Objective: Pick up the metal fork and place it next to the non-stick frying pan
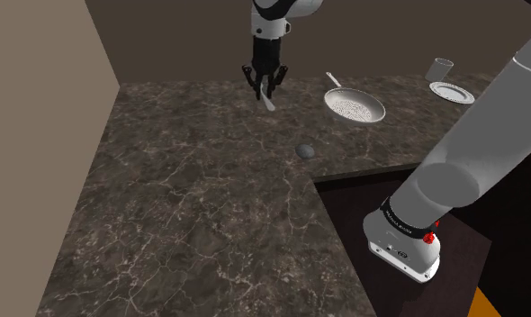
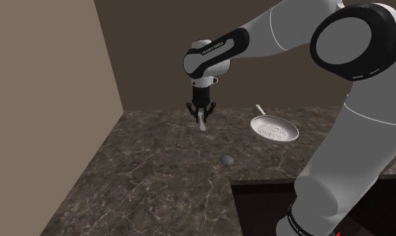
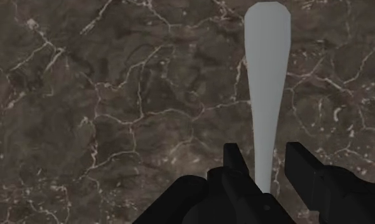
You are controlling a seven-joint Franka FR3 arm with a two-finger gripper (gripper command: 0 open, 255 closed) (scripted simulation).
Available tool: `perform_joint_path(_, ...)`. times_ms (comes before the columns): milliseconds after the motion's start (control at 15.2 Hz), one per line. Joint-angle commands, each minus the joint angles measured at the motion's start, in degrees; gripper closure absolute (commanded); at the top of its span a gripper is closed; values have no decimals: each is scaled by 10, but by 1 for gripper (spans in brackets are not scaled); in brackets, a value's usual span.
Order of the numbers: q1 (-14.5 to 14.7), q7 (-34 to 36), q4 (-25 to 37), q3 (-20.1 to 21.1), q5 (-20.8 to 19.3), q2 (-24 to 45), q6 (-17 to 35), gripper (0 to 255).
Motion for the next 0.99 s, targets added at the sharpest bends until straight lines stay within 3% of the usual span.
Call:
perform_joint_path(0, -14, -30, -23, -14, 0, -23, -2, 255)
perform_joint_path(924, -107, -214, -114, -122, -35, -106, -5, 255)
